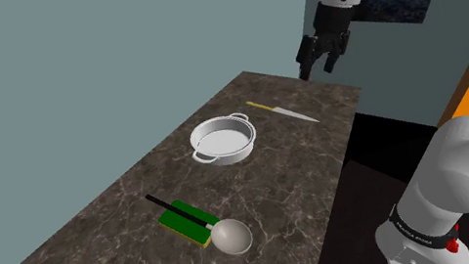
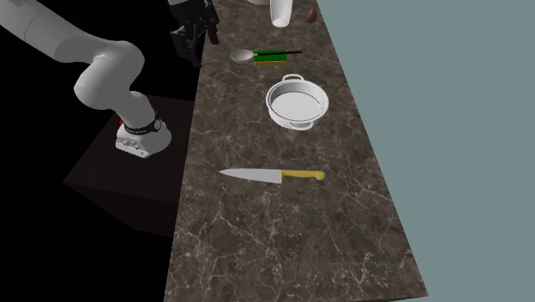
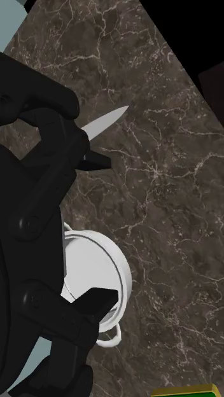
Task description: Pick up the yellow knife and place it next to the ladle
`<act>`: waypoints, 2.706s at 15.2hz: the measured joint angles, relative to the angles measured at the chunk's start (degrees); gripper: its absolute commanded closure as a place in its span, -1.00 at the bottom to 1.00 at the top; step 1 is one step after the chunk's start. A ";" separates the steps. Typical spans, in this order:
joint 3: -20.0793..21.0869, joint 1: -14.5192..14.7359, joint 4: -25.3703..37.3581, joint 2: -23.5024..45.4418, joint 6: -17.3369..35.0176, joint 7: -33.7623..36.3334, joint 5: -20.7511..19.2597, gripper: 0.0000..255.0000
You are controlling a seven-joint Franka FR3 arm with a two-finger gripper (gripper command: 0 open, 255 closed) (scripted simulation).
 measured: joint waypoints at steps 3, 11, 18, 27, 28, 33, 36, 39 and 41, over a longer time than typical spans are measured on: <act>-1.22 -0.07 -0.28 1.62 1.59 -1.63 -0.38 -1.00; -9.02 0.07 2.00 15.38 11.10 -12.60 -1.32 -1.00; -15.05 1.20 7.83 30.46 17.94 -23.02 1.53 -1.00; -19.51 0.56 21.27 52.62 21.43 -37.96 10.69 -1.00; -19.49 0.30 22.53 54.64 21.65 -39.23 11.68 -1.00; -19.09 -0.99 27.15 61.77 22.44 -43.05 14.92 -1.00; -18.75 -0.99 26.25 63.02 24.42 -43.69 15.75 -1.00; -18.45 -0.90 25.69 63.91 25.81 -43.99 16.34 -1.00; -18.43 -0.91 25.65 64.00 25.94 -44.03 16.39 -1.00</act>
